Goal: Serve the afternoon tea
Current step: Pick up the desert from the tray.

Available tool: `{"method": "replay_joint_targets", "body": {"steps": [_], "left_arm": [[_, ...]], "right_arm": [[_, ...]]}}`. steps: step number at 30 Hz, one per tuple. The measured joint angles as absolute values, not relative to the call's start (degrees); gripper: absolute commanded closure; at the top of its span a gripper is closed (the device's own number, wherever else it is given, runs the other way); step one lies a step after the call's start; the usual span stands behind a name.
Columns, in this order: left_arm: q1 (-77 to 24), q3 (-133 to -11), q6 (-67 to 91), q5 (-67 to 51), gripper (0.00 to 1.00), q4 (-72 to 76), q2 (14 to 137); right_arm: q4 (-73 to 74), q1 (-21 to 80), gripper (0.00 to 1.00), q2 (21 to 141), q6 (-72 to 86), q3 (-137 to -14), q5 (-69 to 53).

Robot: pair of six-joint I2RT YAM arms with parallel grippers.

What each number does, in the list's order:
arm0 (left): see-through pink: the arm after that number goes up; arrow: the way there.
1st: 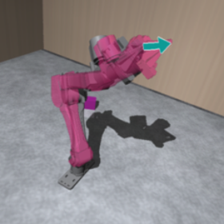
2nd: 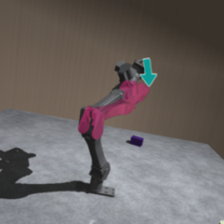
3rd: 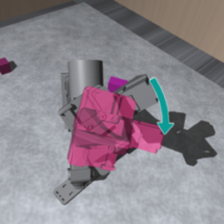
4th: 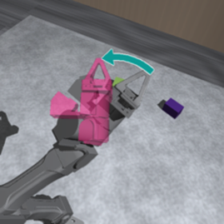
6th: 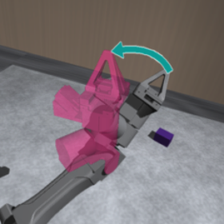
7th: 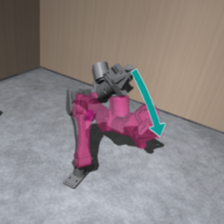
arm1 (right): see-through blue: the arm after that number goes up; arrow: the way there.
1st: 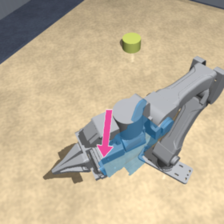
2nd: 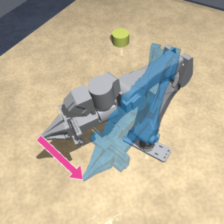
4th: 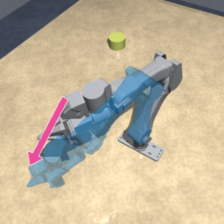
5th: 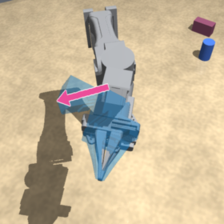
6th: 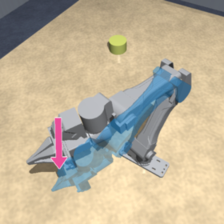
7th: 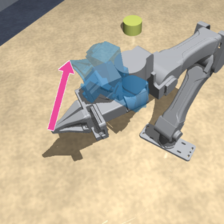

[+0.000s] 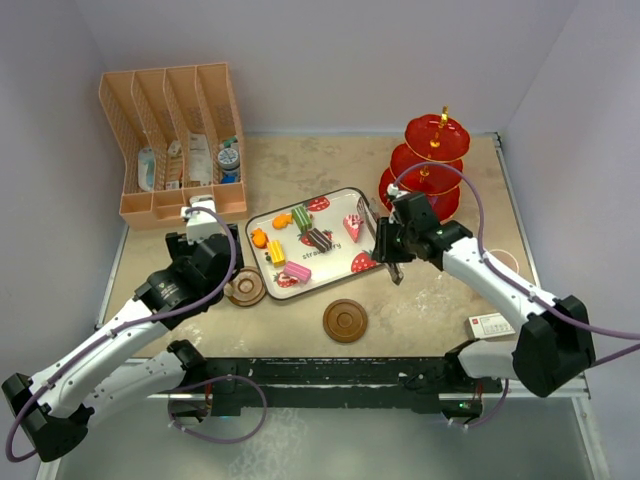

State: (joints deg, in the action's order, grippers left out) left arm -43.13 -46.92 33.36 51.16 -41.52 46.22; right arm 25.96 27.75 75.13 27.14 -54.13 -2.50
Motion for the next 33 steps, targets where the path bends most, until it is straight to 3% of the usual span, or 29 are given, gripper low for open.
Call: {"method": "replay_joint_targets", "body": {"steps": [33], "left_arm": [[-43.13, -46.92, 33.36, 51.16, 0.14, -41.52, 46.15]], "right_arm": [[30.50, 33.82, 0.59, 77.58, 26.41, -53.78, 0.62]]}}
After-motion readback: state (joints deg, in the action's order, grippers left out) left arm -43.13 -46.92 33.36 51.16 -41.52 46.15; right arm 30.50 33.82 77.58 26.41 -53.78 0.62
